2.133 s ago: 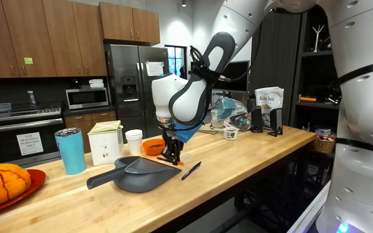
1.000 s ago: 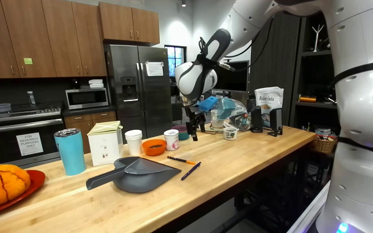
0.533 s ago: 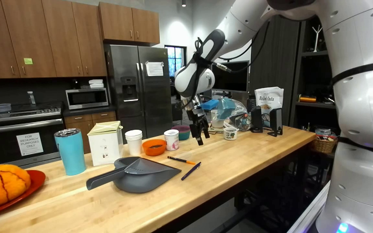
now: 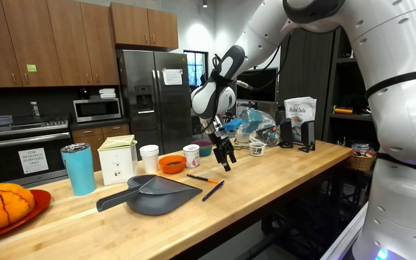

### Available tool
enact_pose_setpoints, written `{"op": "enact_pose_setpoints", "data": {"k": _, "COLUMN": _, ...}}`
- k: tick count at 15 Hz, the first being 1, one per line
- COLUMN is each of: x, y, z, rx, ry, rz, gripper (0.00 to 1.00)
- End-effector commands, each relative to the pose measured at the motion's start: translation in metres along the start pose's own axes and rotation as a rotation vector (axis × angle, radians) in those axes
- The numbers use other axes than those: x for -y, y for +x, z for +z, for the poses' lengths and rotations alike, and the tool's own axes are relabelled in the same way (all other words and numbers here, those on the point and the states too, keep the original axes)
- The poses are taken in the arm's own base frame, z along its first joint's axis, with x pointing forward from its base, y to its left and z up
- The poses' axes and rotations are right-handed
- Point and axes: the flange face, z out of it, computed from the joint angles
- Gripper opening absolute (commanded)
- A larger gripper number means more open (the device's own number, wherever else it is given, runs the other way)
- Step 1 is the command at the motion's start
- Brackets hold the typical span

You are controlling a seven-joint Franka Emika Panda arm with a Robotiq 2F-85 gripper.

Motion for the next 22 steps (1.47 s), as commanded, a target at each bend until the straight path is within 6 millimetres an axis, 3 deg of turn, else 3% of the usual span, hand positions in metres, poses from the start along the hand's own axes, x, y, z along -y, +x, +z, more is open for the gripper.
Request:
{"op": "enact_pose_setpoints", "data": {"k": 1, "x": 0.000, "y": 0.001, "z": -0.001, "rx": 0.003, "ry": 0.000, "rz": -0.002, "gripper": 1.00}}
{"op": "enact_pose_setpoints", "data": {"k": 9, "x": 0.008, "y": 0.007, "z": -0.006, "rx": -0.170, "ry": -0.037, "rz": 0.022, "gripper": 1.00}}
{"op": "enact_pose_setpoints", "data": {"k": 18, "x": 0.047, "y": 0.009, "z": -0.005, "rx": -0.244, "ry": -0.068, "rz": -0.051, "gripper": 1.00}}
{"op": "enact_pose_setpoints", "data": {"k": 22, "x": 0.053, "y": 0.007, "z": -0.001, "rx": -0.261, "ry": -0.073, "rz": -0.061, "gripper": 1.00}}
